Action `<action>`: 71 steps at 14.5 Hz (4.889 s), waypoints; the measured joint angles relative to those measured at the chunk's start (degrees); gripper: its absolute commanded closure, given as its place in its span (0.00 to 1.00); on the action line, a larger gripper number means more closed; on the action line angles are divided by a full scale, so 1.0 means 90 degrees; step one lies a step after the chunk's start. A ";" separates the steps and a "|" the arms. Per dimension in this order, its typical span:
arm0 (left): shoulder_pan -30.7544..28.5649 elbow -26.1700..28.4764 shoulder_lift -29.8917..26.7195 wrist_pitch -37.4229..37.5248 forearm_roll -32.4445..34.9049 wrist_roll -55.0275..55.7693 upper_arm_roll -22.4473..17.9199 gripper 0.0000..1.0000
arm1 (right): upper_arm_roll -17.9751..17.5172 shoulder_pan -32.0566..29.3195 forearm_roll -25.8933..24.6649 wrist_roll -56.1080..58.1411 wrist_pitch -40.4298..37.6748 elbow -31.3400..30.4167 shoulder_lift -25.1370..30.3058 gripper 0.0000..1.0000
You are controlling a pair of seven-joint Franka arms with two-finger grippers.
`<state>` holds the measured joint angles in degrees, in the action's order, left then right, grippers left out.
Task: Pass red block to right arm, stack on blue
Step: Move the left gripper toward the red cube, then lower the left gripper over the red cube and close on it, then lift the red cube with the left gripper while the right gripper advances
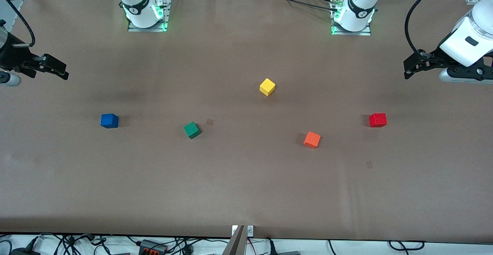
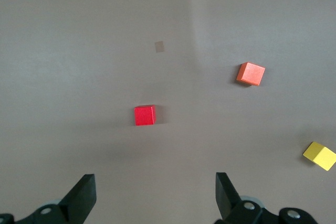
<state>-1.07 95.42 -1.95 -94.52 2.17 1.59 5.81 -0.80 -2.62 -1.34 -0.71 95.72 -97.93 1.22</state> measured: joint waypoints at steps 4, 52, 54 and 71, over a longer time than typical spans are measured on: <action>0.0000 0.0000 0.0000 0.0000 0.0000 0.0000 0.0000 0.00 | 0.0000 0.0000 0.0000 0.0000 -0.0007 0.0000 0.0005 0.00; -0.0892 0.3170 0.2819 -0.5627 0.0512 -0.0481 -0.0114 0.00 | -0.0001 -0.0233 0.0000 0.0000 -0.0313 -0.0073 -0.0033 0.00; -0.0968 0.3174 0.2894 -0.5679 0.0512 -0.0516 -0.0115 0.00 | -0.0019 -0.0232 0.0000 0.0000 -0.0311 -0.0073 -0.0072 0.00; -0.0934 0.2721 0.2905 -0.4646 0.0513 -0.0081 0.0129 0.90 | -0.0159 0.1525 0.3540 0.0015 0.1028 0.0022 -0.1306 0.00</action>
<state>-9.48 119.91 24.19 -136.33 6.79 0.86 6.97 -2.23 11.11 30.51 -0.57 104.97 -97.74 -10.54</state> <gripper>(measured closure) 0.445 0.000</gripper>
